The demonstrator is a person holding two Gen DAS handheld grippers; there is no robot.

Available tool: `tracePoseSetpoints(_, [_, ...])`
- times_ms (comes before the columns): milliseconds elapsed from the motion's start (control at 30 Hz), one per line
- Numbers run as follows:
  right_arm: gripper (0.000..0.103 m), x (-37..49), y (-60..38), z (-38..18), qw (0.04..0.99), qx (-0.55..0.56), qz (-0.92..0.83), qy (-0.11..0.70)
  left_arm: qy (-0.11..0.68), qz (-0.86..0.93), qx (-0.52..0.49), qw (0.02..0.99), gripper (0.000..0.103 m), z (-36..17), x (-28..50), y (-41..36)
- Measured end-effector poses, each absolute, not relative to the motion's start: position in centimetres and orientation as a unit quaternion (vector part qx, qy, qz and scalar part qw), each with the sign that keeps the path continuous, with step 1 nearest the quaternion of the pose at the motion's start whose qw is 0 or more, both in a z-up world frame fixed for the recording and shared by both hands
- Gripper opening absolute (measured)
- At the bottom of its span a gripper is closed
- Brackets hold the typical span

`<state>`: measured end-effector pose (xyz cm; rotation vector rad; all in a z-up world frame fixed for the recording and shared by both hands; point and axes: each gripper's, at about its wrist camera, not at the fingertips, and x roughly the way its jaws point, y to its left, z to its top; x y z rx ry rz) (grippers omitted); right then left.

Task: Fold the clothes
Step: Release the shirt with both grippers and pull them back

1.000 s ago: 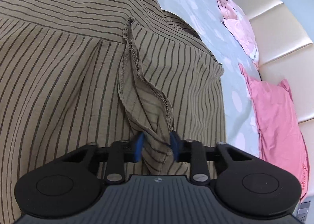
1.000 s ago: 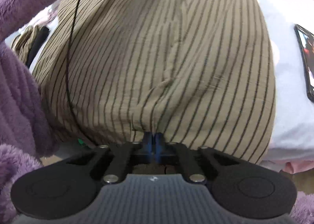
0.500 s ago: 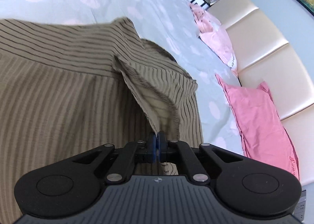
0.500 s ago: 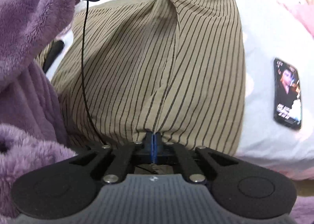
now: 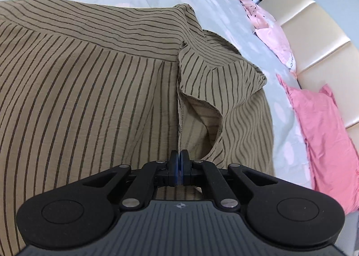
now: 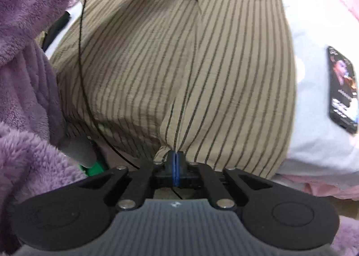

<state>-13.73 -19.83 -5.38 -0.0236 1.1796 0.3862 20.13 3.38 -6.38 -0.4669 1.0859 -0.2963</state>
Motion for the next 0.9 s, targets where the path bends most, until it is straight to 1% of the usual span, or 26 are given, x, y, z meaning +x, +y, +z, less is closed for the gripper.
tracePoseSetpoints(267, [0.000, -13.8, -19.2, -7.2, 0.790, -0.020, 0.197, 0.581, 0.508, -0.134, -0.200, 0.827, 0.000, -7.1, 19.8, 3.5])
tracePoseSetpoints(367, [0.005, -14.0, -19.8, -6.9, 0.794, -0.014, 0.188, 0.578, 0.508, -0.131, -0.197, 0.828, 0.000, -7.0, 19.6, 3.7])
tracePoseSetpoints(500, [0.006, -14.3, -20.8, -6.0, 0.801, -0.009, 0.172, 0.573, 0.516, -0.116, -0.198, 0.826, 0.001, -6.5, 19.4, 4.6])
tracePoseSetpoints(633, [0.007, -13.7, -22.4, -4.1, 0.811, -0.036, 0.160, 0.562, 0.509, -0.117, -0.203, 0.828, 0.001, -5.4, 19.3, 5.3])
tracePoseSetpoints(667, [0.010, -13.4, -22.8, -3.6, 0.812, -0.044, 0.159, 0.560, 0.504, -0.120, -0.202, 0.831, 0.002, -4.9, 19.3, 5.3])
tracePoseSetpoints(700, [0.019, -13.0, -23.2, -3.0, 0.813, -0.052, 0.159, 0.558, 0.499, -0.123, -0.202, 0.834, 0.003, -4.5, 19.3, 5.4])
tracePoseSetpoints(767, [0.027, -11.9, -24.3, -1.9, 0.814, -0.064, 0.164, 0.554, 0.487, -0.128, -0.198, 0.841, 0.012, -3.7, 19.6, 5.4])
tracePoseSetpoints(900, [0.028, -8.8, -26.1, 0.2, 0.815, -0.089, 0.169, 0.548, 0.463, -0.133, -0.178, 0.858, 0.020, -2.0, 20.7, 5.0])
